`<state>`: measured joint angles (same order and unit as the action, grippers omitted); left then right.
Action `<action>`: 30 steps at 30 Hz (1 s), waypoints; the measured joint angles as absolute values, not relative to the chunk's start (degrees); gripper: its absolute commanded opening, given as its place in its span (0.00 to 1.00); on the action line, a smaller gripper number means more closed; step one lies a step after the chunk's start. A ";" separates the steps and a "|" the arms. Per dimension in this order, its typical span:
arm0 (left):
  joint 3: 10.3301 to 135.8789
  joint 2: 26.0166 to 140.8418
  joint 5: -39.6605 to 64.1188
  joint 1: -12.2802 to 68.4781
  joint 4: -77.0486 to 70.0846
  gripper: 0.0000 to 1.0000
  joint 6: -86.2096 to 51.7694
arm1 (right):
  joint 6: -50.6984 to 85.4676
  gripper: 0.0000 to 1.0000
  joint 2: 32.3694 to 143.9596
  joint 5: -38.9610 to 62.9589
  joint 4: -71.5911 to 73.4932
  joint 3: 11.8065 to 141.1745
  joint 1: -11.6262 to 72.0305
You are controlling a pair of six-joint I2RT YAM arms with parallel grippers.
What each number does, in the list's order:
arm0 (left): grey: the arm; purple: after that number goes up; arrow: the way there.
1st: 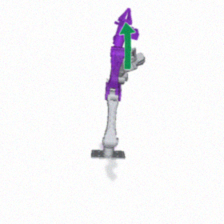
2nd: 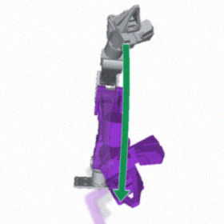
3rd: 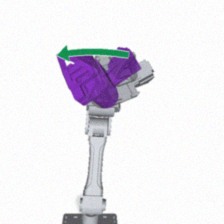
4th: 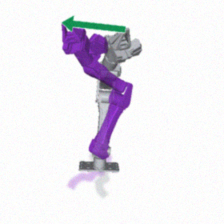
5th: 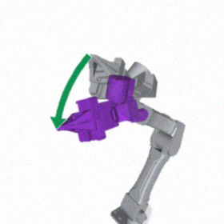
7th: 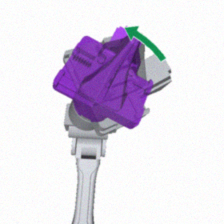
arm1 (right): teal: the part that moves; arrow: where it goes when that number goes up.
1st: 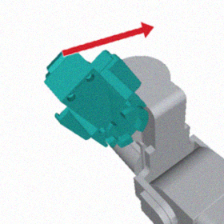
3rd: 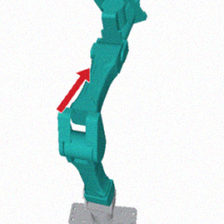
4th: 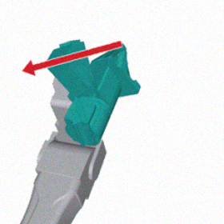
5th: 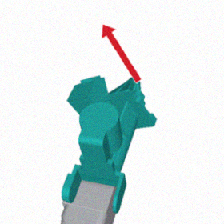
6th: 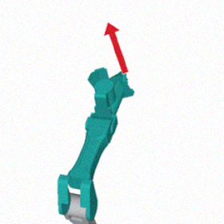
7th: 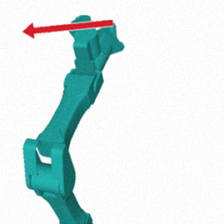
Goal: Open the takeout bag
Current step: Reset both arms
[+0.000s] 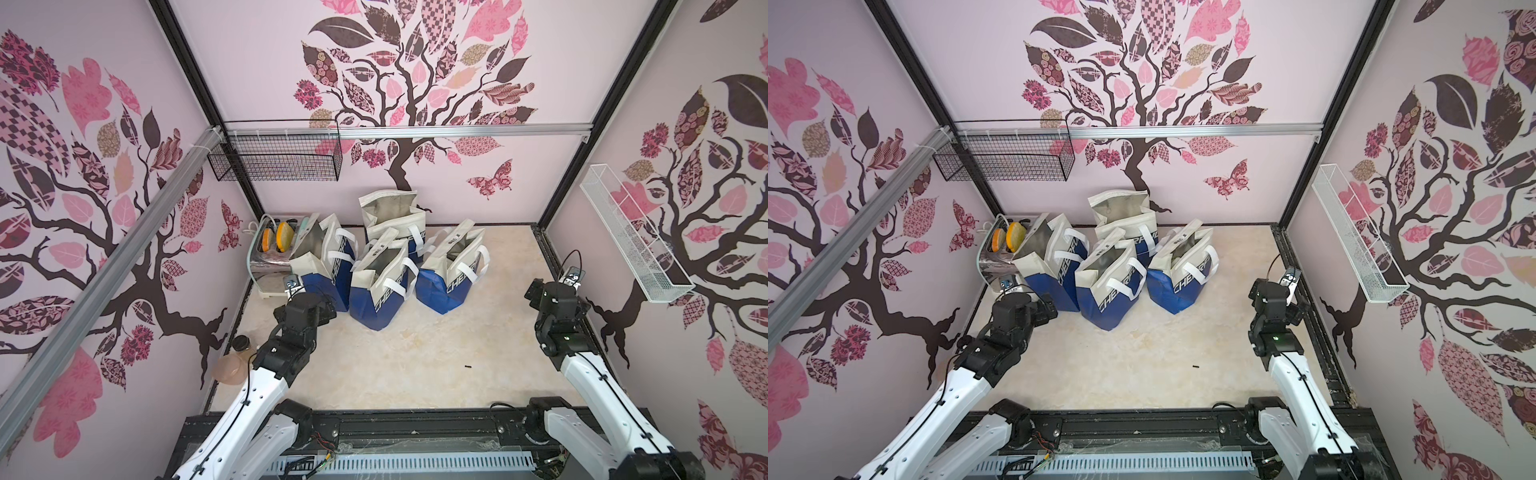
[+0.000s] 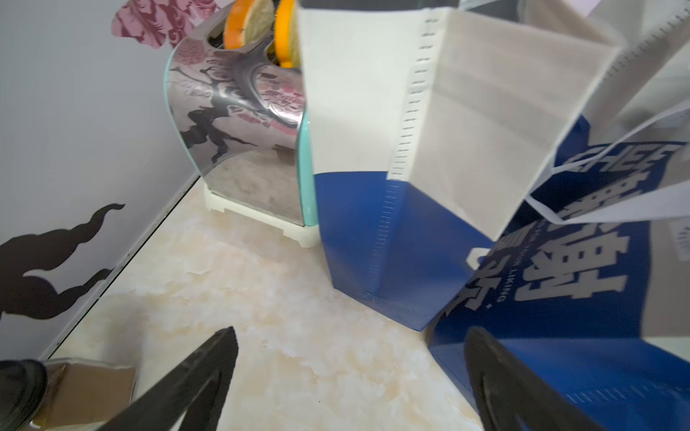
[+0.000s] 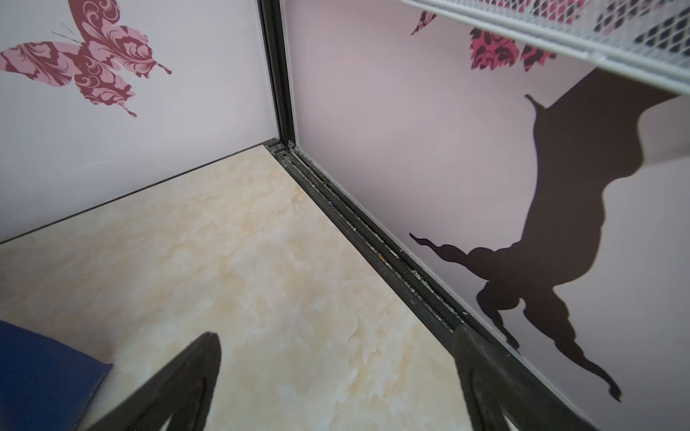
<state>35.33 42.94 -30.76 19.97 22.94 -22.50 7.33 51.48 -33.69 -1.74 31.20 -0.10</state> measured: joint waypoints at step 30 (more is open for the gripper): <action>16.32 70.30 -16.60 -0.49 -31.88 0.98 -13.91 | 0.93 0.99 88.36 -11.31 44.99 21.61 1.65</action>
<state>16.32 70.30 -16.60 -0.49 -31.88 -13.91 0.93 88.36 -11.31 44.99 21.61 1.65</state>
